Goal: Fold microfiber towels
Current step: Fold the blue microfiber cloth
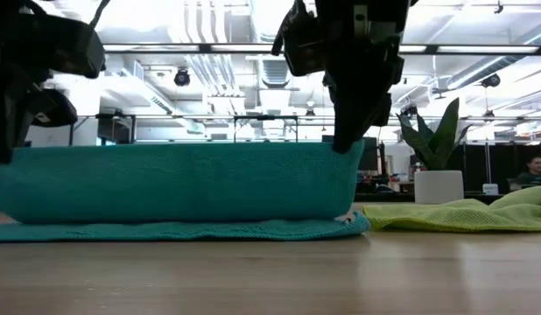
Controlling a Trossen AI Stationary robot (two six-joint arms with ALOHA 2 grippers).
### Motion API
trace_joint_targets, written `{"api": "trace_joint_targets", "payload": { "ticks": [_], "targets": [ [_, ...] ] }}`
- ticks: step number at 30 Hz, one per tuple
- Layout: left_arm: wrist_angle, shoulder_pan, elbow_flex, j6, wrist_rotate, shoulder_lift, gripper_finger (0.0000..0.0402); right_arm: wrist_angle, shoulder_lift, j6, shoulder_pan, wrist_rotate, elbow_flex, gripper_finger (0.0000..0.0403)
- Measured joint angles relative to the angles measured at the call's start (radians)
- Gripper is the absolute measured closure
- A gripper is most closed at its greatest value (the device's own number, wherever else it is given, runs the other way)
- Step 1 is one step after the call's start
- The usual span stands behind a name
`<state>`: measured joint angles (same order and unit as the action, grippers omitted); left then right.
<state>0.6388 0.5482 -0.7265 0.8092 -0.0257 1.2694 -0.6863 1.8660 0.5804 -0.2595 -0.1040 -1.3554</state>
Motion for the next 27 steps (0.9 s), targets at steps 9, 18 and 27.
{"api": "trace_joint_targets", "payload": {
  "ticks": [9, 18, 27],
  "targets": [
    [0.001, 0.004, 0.016, -0.04, 0.003, 0.017, 0.0401, 0.026, 0.0, 0.005, 0.0, 0.0, 0.012, 0.0394],
    [0.006, 0.004, 0.031, -0.04, 0.001, 0.021, 0.0402, 0.081, 0.0, 0.003, 0.0, -0.002, 0.022, 0.0394],
    [-0.022, 0.004, 0.031, -0.038, 0.005, 0.021, 0.0402, 0.1, 0.0, -0.007, -0.002, -0.041, 0.03, 0.0394]
  ]
}}
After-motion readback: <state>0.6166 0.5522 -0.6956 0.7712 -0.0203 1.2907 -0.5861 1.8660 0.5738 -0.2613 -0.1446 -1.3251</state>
